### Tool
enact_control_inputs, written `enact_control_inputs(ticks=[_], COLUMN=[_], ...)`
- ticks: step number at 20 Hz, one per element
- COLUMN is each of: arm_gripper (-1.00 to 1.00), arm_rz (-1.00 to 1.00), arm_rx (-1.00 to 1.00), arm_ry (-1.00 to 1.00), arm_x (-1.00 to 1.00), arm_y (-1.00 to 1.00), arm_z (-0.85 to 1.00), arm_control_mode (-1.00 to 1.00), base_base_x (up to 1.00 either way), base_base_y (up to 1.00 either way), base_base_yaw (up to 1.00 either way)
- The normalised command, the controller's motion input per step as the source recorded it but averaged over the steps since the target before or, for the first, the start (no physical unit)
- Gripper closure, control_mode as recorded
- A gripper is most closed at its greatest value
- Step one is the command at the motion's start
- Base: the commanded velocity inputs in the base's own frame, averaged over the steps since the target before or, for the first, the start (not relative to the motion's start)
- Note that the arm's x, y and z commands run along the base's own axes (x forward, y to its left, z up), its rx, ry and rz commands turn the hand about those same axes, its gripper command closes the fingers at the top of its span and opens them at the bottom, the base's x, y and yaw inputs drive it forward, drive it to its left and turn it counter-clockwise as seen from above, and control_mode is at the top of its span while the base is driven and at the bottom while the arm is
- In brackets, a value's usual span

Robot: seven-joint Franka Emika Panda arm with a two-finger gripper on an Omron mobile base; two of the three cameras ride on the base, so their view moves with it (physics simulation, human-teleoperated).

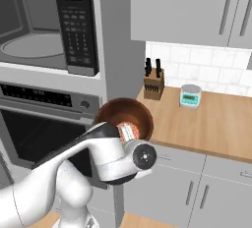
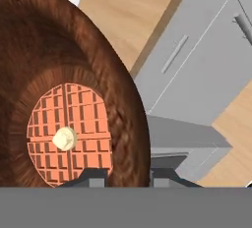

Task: Open the microwave, place the bowl with waffle inside the microwave, then close the microwave door and turn it on.

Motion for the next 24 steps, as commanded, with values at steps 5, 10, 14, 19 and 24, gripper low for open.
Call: enact_control_inputs(ticks=[5, 10, 14, 19, 24], arm_gripper=[1.00, 1.00, 1.00, 1.00, 1.00], arm_rz=[-0.07, 0.00, -0.02, -0.21, -0.30], arm_rx=[0.00, 0.00, 0.13, 0.20, 0.21], arm_ry=[0.42, 0.53, 0.24, -0.13, -0.33], arm_x=[-0.14, -0.33, -0.42, -0.71, -0.69], arm_y=[0.17, 0.02, 0.27, 0.57, 0.81], arm_z=[1.00, 1.00, 1.00, 1.00, 0.97], arm_control_mode=[-1.00, -1.00, -1.00, -1.00, -1.00], base_base_x=[0.00, 0.00, 0.00, 0.00, 0.00], base_base_y=[0.00, 0.00, 0.00, 0.00, 0.00], base_base_yaw=[0.00, 0.00, 0.00, 0.00, 0.00])
